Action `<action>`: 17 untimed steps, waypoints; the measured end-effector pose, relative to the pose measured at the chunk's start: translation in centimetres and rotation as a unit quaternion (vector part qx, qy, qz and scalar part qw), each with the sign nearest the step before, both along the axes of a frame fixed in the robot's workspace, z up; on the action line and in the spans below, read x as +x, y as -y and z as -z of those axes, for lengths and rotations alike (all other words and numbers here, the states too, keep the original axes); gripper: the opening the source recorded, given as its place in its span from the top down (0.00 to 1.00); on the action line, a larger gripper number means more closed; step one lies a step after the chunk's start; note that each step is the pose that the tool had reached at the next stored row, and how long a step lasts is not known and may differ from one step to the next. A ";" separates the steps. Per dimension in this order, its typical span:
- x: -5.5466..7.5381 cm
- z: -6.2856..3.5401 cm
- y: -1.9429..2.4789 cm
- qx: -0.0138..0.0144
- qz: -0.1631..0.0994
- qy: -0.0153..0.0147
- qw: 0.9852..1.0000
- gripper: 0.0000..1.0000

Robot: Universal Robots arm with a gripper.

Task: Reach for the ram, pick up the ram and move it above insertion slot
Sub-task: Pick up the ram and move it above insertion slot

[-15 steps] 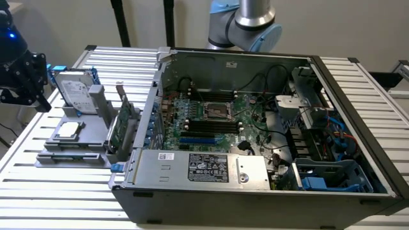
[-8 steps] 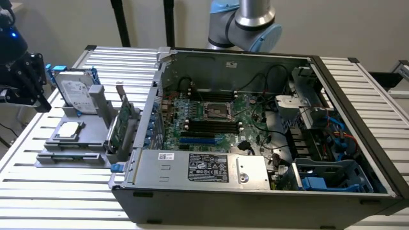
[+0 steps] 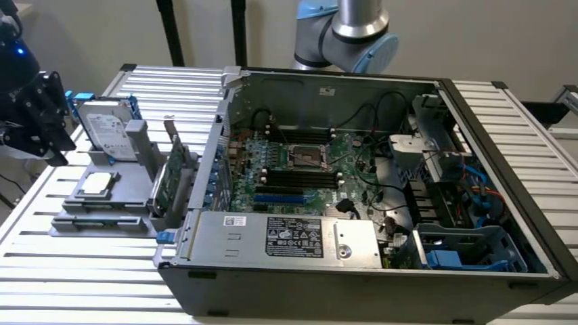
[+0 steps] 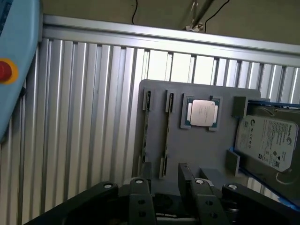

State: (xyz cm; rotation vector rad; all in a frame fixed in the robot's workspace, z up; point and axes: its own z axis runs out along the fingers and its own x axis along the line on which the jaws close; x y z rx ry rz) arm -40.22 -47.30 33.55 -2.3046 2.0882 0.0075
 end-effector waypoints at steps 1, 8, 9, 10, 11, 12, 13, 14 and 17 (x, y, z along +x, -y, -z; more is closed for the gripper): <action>0.0 0.18 0.05 0.000 0.000 0.000 1.000 0.63; 0.0 1.45 0.72 0.000 0.003 0.000 1.000 0.63; 0.0 1.64 0.85 0.000 0.004 0.000 1.000 0.63; 0.0 1.83 0.97 0.000 0.005 0.000 1.000 0.63; 0.0 2.00 1.08 0.000 0.005 0.000 1.000 0.63; 0.0 2.18 1.19 0.000 0.006 0.000 1.000 0.63; 0.0 2.36 1.30 0.000 0.007 0.000 1.000 0.63; 0.0 2.54 1.41 0.000 0.008 0.000 1.000 0.63; 0.0 3.09 1.68 0.000 0.011 0.000 1.000 0.63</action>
